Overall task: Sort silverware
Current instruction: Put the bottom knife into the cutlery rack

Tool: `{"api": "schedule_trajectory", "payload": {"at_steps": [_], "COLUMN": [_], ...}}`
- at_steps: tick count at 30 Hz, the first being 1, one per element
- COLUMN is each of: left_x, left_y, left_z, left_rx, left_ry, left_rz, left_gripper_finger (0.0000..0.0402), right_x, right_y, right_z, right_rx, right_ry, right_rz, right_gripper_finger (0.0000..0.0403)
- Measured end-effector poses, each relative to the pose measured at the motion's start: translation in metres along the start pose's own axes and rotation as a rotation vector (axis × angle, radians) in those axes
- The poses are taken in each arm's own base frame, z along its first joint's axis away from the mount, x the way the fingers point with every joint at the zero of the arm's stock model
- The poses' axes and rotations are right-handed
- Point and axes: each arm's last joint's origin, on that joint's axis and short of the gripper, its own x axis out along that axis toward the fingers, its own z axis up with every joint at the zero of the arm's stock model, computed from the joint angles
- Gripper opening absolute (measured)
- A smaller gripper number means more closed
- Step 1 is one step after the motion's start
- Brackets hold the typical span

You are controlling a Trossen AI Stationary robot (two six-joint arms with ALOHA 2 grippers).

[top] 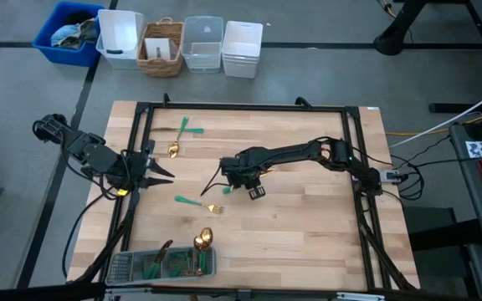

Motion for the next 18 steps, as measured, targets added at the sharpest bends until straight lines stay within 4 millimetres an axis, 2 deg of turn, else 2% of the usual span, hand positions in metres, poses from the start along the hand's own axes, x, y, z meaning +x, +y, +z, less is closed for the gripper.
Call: {"api": "schedule_trajectory", "payload": {"at_steps": [9, 18], "left_x": [0.0000, 0.0000], "left_y": [0.0000, 0.0000], "left_z": [0.0000, 0.0000], "left_rx": [0.001, 0.001], "left_ry": [0.000, 0.000], "left_rz": [0.000, 0.000], "left_gripper_finger": [0.0060, 0.0060], "right_x": [0.0038, 0.0049], "right_y": [0.0016, 0.0035], "right_z": [-0.0015, -0.0023], "right_rx": [0.003, 0.001], "right_ry": [-0.041, -0.041], "right_rz": [0.070, 0.091], "right_gripper_finger": [0.0120, 0.0051]}}
